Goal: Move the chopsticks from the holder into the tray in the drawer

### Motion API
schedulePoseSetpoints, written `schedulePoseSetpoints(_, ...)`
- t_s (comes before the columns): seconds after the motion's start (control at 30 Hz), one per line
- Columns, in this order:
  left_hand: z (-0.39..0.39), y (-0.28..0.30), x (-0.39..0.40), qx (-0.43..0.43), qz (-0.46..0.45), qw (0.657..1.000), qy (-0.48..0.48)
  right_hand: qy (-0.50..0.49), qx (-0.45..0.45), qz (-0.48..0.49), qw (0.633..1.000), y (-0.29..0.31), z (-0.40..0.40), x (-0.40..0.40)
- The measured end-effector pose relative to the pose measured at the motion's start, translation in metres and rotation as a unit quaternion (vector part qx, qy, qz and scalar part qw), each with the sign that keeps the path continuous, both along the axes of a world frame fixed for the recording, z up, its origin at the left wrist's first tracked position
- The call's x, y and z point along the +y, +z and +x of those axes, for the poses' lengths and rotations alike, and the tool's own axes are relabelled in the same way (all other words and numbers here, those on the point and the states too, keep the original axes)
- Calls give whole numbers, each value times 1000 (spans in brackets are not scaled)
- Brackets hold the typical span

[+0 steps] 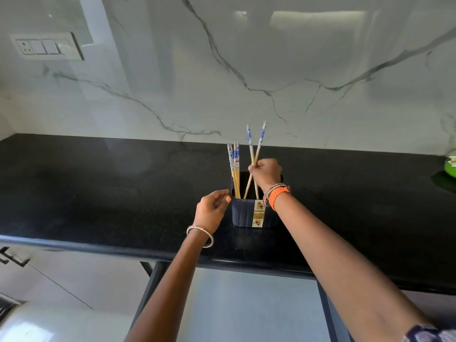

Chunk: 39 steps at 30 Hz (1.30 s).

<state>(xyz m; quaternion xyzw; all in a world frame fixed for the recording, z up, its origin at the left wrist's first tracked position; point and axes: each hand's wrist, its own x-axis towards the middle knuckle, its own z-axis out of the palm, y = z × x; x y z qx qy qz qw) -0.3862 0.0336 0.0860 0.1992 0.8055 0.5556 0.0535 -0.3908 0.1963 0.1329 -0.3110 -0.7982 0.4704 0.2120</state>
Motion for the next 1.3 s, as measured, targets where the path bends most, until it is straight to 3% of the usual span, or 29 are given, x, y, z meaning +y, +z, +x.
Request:
schedulePoseSetpoints(0.33, 43, 47, -26, 5, 50, 999, -9, -50, 175, -84, 980, 72, 79, -11)
schedulePoseSetpoints(0.53, 107, 8, -61, -91, 119, 989, 6, -11, 130, -188, 973, 26, 176, -69)
schedulePoseSetpoints(0.6, 136, -27, -83, -131, 107, 985, 33, -24, 116, -304, 945, -10, 215, -98)
schedulePoseSetpoints(0.7, 177, -85, -119, -184, 43, 980, 67, -88, 87, -491, 862, -77, 267, -137)
schedulePoseSetpoints(0.83, 219, -154, -170, -251, -91, 960, 87, -182, 28, -593, 784, -160, 319, -186)
schedulePoseSetpoints(0.9, 233, -174, -187, -283, -128, 947, 80, -228, 4, -589, 775, -183, 332, -203)
schedulePoseSetpoints(1.03, 244, -188, -201, -277, -115, 949, 103, -297, -38, -547, 782, -205, 338, -217)
schedulePoseSetpoints(1.3, 251, -209, -214, -257, -194, 946, 34, -277, -33, -629, 725, -225, 321, -233)
